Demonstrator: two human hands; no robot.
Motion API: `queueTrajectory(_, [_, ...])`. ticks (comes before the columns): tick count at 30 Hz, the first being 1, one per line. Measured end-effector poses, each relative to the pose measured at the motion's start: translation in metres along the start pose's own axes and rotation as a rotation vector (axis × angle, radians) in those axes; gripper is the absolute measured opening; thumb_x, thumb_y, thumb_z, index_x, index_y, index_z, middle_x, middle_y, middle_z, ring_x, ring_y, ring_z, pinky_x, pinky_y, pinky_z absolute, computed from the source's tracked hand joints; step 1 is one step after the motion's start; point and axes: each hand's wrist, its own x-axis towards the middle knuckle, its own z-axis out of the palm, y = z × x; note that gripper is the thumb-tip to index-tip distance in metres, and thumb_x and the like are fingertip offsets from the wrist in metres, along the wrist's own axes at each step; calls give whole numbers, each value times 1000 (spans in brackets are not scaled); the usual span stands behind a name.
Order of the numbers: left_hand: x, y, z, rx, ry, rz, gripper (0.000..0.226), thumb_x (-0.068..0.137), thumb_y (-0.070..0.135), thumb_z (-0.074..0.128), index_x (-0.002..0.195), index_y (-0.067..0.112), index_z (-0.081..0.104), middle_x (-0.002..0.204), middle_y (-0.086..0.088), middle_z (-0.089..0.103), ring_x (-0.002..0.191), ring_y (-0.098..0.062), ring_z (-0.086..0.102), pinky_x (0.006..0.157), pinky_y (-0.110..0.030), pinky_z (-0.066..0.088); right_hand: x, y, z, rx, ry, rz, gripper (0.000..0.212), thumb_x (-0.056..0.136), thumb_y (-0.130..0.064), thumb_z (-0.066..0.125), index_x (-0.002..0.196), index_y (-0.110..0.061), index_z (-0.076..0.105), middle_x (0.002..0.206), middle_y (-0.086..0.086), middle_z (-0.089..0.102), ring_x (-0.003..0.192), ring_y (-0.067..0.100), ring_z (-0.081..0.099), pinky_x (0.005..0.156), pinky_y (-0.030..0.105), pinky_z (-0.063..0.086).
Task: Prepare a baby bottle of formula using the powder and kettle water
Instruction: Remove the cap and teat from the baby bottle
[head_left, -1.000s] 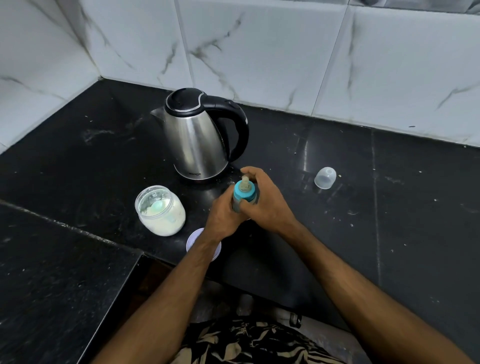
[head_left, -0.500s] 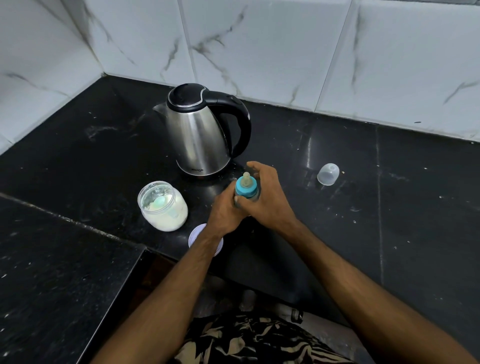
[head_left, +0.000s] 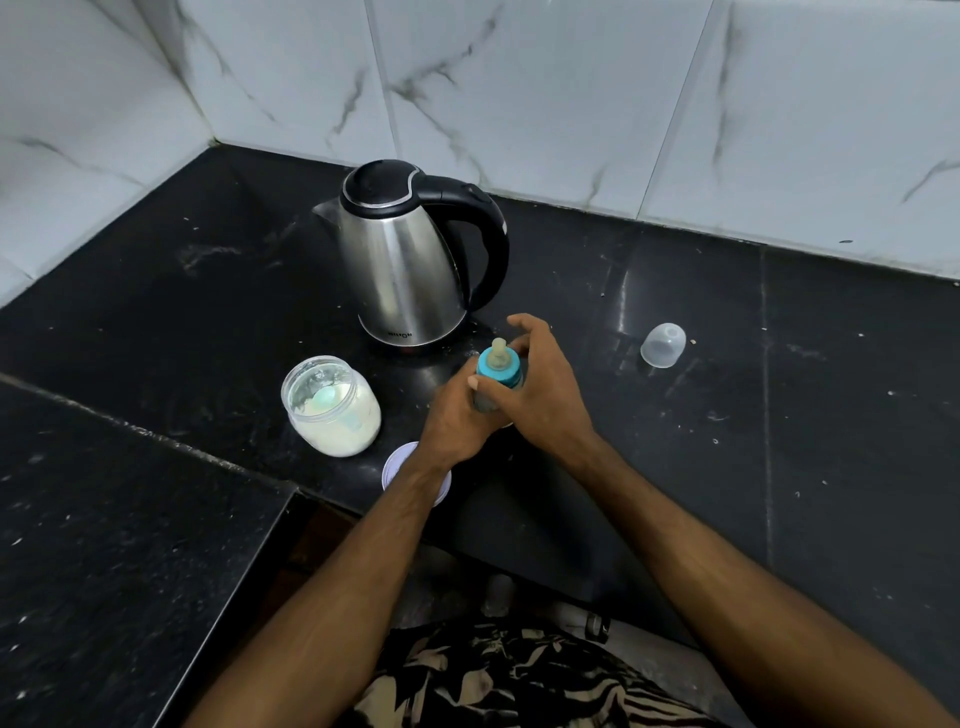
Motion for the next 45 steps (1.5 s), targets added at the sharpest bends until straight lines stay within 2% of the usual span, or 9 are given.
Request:
queueTrajectory(8, [1, 0, 0, 40, 17, 17, 50, 83, 26, 78, 127, 26, 55, 114, 14, 64, 103, -1, 62, 91, -22, 52, -1, 2, -1, 65, -87, -30, 82, 75, -16, 80, 144, -16, 37, 134, 1, 47, 119, 9, 49, 100, 23, 45])
queueTrajectory(13, [0, 1, -1, 18, 6, -13, 63, 79, 19, 81, 135, 25, 52, 113, 20, 58, 96, 12, 56, 78, -5, 43, 0, 1, 0, 17, -18, -38, 71, 76, -20, 81, 137, -16, 43, 114, -1, 59, 103, 12, 58, 91, 27, 50])
queueTrajectory(19, [0, -1, 0, 41, 14, 28, 52, 81, 22, 79, 127, 27, 55, 111, 18, 62, 102, 2, 61, 88, -18, 50, 2, 3, -5, 72, -131, -39, 83, 74, -14, 81, 144, -17, 37, 133, 1, 48, 117, 10, 50, 98, 22, 45])
queueTrajectory(25, [0, -2, -1, 11, 4, 5, 64, 77, 14, 83, 132, 26, 52, 105, 29, 57, 94, 25, 54, 75, 1, 42, 3, 2, -6, 20, -71, -53, 70, 77, -18, 81, 136, -15, 45, 115, -6, 58, 100, 6, 57, 87, 15, 46])
queueTrajectory(28, [-1, -1, -1, 7, 9, -9, 61, 77, 14, 83, 127, 30, 53, 102, 29, 58, 91, 23, 55, 74, 0, 43, 5, 1, -9, 28, -154, -80, 71, 78, -11, 77, 139, -14, 42, 112, -7, 58, 95, 2, 59, 81, 9, 45])
queueTrajectory(34, [-1, -1, -1, 18, 7, 23, 58, 78, 20, 82, 125, 35, 51, 109, 23, 60, 100, 10, 58, 82, -10, 46, 5, 8, -3, -23, -108, -90, 69, 73, -27, 84, 133, -21, 49, 125, -2, 56, 114, 15, 54, 98, 32, 47])
queueTrajectory(38, [-2, -1, -1, -21, 8, 18, 61, 78, 14, 83, 124, 35, 49, 106, 28, 59, 95, 22, 56, 75, -1, 44, 6, 7, -8, 22, -54, -130, 61, 76, -25, 82, 130, -20, 54, 122, -5, 61, 113, 13, 55, 95, 25, 47])
queueTrajectory(42, [0, -5, -1, -58, 11, 23, 49, 79, 20, 82, 118, 32, 55, 109, 15, 67, 99, 3, 64, 81, -12, 52, 9, 7, -27, 228, -4, -122, 54, 77, -17, 82, 124, -20, 56, 117, -2, 64, 109, 15, 62, 93, 31, 53])
queueTrajectory(45, [1, -7, 1, -62, 42, 55, 45, 76, 19, 84, 112, 26, 60, 103, 11, 69, 93, -4, 65, 81, -17, 52, 8, 15, -49, 307, 83, -71, 50, 79, -12, 81, 124, -13, 58, 113, 3, 65, 101, 9, 64, 87, 21, 51])
